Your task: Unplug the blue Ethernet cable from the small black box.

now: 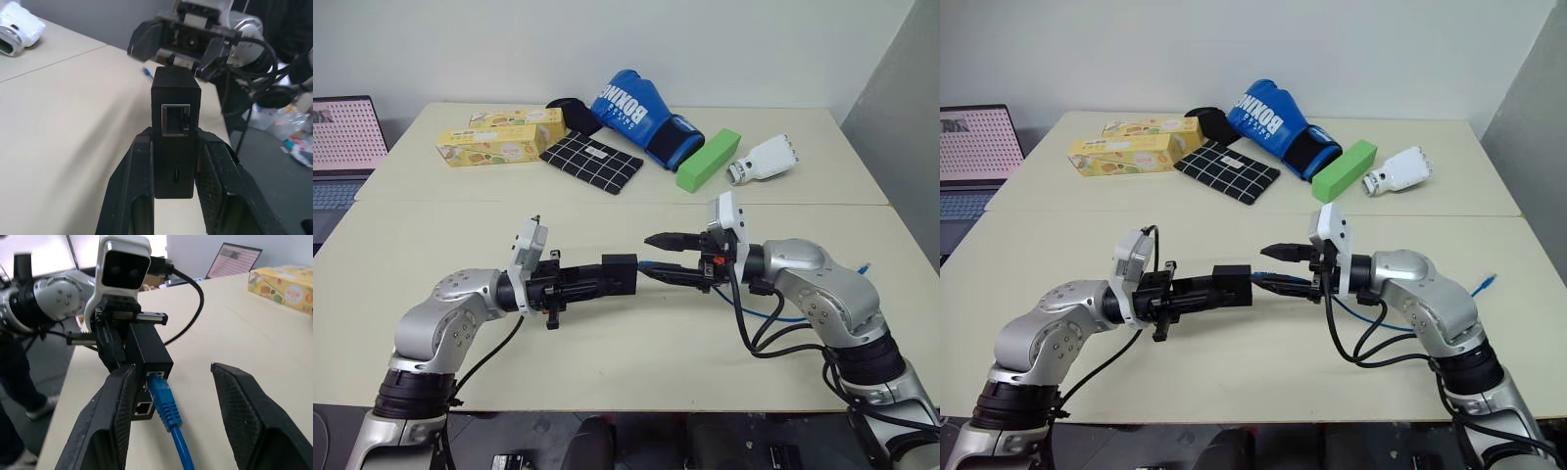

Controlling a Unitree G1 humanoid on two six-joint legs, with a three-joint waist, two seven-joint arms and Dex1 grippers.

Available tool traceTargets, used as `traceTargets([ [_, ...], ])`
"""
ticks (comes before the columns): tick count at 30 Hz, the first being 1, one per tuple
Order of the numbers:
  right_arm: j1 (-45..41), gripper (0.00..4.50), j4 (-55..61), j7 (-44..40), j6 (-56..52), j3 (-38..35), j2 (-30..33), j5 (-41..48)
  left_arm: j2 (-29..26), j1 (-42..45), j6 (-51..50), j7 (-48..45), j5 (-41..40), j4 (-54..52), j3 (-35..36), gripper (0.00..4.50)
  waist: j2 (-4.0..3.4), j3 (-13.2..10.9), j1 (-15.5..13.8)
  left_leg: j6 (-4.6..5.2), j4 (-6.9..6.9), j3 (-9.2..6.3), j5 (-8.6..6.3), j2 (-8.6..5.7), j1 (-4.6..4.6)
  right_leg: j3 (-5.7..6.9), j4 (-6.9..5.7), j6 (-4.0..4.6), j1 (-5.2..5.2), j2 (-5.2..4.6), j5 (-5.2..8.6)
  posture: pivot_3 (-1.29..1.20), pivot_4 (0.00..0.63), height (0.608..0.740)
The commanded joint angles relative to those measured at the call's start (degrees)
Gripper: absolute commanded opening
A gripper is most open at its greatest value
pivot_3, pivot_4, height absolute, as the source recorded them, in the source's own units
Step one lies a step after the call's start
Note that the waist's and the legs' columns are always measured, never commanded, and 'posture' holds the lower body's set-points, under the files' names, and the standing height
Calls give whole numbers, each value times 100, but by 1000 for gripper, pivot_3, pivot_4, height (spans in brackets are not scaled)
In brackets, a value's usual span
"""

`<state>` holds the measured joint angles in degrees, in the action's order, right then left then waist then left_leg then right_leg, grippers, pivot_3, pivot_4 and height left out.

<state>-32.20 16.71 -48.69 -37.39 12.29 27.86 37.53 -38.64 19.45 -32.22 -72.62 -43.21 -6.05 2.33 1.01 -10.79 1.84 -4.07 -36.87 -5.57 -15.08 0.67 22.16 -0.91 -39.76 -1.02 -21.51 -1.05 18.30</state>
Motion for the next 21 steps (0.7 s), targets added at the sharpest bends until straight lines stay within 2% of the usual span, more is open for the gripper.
traceTargets([
  [1,-29,2599,204,82,-422,-223,-80,335,-94,151,-151,-241,-220,-8,143,794,0,0,0,0,0,1,0,0,0,0,0,0,0,0,0,0,150,740],
  [21,-83,2599,111,-121,-1064,-424,-84,576,-79,-3,-121,-355,-137,-47,207,794,0,0,2,1,1,1,0,0,0,3,0,-1,-4,1,0,0,150,740],
])
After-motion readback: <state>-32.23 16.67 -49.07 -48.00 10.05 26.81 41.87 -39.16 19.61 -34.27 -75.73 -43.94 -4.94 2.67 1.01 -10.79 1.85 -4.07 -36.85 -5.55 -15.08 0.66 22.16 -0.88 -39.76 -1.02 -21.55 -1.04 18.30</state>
